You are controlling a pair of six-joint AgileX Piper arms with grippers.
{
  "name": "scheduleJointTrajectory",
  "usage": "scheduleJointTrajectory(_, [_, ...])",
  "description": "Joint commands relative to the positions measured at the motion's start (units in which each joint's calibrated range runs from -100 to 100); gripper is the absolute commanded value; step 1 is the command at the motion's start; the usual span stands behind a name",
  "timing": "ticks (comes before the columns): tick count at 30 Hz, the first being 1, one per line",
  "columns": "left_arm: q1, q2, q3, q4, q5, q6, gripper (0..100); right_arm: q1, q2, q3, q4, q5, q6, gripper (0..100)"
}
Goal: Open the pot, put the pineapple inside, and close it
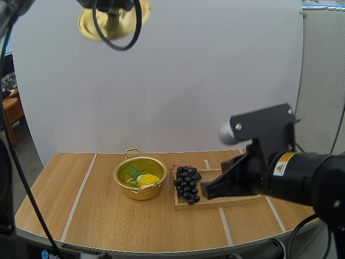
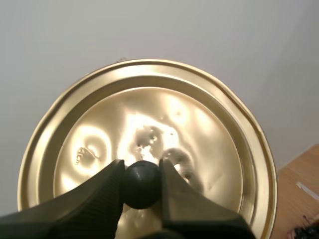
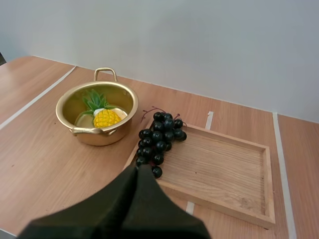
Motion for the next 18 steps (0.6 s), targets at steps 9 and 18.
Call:
scheduleJointTrajectory(9, [0.04, 5.0, 23.3, -0.8, 5.4, 4.0, 0, -0.1, -0.5, 4.5, -0.4, -10.5, 0.0, 0])
scheduleJointTrajectory(18, [0.04, 8.7, 35.0, -6.1, 4.6, 10.4, 0, -0.1, -0.5, 4.5, -0.4, -10.5, 0.0, 0])
